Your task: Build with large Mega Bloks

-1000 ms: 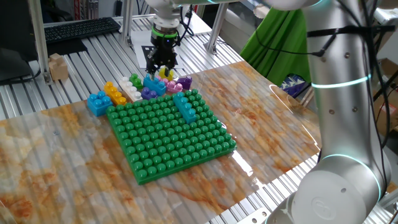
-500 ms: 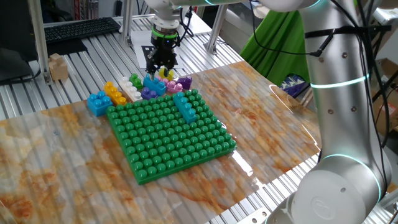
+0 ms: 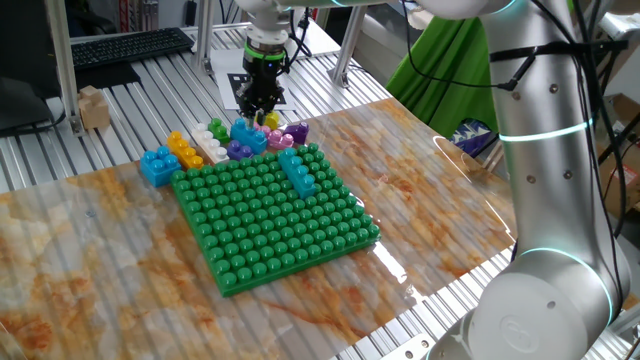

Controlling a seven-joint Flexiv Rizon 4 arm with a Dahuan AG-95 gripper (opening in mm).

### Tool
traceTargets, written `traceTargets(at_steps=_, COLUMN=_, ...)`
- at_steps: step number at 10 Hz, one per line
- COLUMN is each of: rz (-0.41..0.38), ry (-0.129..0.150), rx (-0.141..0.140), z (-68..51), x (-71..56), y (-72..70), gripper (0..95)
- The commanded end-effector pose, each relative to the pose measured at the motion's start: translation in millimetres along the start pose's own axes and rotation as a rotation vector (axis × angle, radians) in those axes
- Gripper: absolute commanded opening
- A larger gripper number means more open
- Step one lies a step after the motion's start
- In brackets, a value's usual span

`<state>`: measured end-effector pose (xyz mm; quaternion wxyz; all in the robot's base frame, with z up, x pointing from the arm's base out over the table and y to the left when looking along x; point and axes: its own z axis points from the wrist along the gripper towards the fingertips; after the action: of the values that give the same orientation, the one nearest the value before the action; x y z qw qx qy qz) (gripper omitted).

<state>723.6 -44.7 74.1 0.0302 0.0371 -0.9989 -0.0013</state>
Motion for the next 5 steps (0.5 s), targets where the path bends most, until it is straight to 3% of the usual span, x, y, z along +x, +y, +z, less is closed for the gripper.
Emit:
traceTargets(at_steps=1, rz=0.018, ry=0.031, rx=0.010, z=-1.2, x=3.1, y=0.5, gripper=0.0)
traceTargets(at_steps=5, rz=-0.005, ry=0.043, rx=0.000, z=-1.2, x=3.1, y=0.5, gripper=0.0)
